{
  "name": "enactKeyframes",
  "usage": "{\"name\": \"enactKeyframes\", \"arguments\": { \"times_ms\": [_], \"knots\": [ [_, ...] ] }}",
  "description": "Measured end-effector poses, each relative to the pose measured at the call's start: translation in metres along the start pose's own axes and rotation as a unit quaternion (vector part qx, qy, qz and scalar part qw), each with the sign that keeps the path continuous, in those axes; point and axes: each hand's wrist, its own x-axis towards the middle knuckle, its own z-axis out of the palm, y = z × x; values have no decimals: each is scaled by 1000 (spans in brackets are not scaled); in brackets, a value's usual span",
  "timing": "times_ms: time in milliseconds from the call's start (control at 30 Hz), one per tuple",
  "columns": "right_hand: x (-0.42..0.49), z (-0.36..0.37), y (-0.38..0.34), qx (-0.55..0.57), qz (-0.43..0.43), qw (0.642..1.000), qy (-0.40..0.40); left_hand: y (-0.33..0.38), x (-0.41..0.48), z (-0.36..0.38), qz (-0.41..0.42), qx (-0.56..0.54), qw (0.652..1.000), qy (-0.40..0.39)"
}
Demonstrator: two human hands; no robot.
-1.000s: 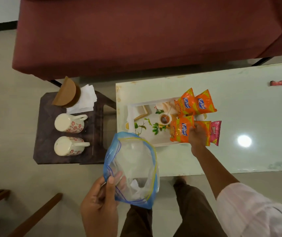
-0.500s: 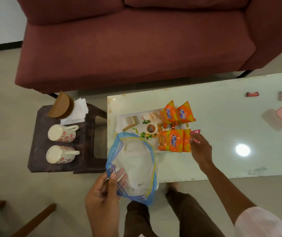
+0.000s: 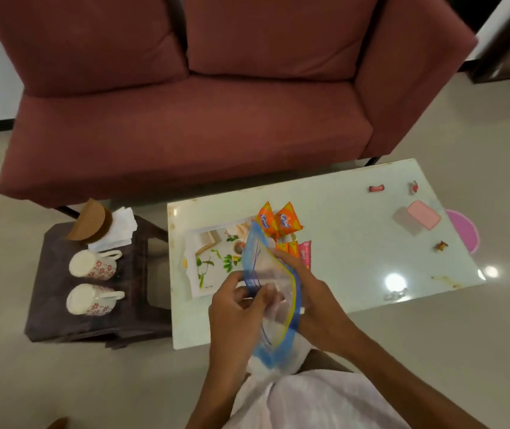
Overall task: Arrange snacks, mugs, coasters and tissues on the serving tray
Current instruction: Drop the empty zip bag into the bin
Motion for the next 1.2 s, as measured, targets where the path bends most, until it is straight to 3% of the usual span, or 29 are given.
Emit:
{"name": "enactKeyframes", "arguments": {
  "times_ms": [100,200,267,367,433,500,567,667,800,900,933,1033,1100,1200],
  "knots": [
    [-8,-6,-4,50,30,993,99,7,-7,5,81,59,993,63],
    [-15,-18,-6,78,43,977,194,2,-16,4,68,-21,995,76],
    [-18,-26,-7,135,69,953,262,-9,-24,3,23,-49,997,58],
    [-23,-30,-5,274,111,891,343,-23,-36,7,-130,-86,987,-34],
    [-31,-30,-2,360,155,856,338,-24,-42,19,-236,-209,943,-111],
    [-40,-26,0,418,187,843,283,-21,-40,35,-268,-297,904,-148],
    [-52,-24,5,358,217,870,262,-16,-32,54,-245,-305,907,-156],
    [-62,-39,10,44,186,948,254,-12,-17,85,-191,-263,931,-166],
    [-77,-86,36,-169,136,973,78,-19,0,143,-135,-164,965,-152],
    [-87,-143,58,-145,157,977,-26,-31,11,199,-98,-67,989,-92],
    [-90,-168,65,-121,161,980,-2,-33,14,221,-93,-46,992,-71],
    [-97,-245,90,-125,178,958,187,-41,29,290,-105,3,994,-24],
    [-100,-303,111,-120,190,949,222,-47,39,343,-119,44,990,-58],
    [-95,-386,140,-125,174,967,138,-49,48,421,-97,121,975,-158]
  ]
}}
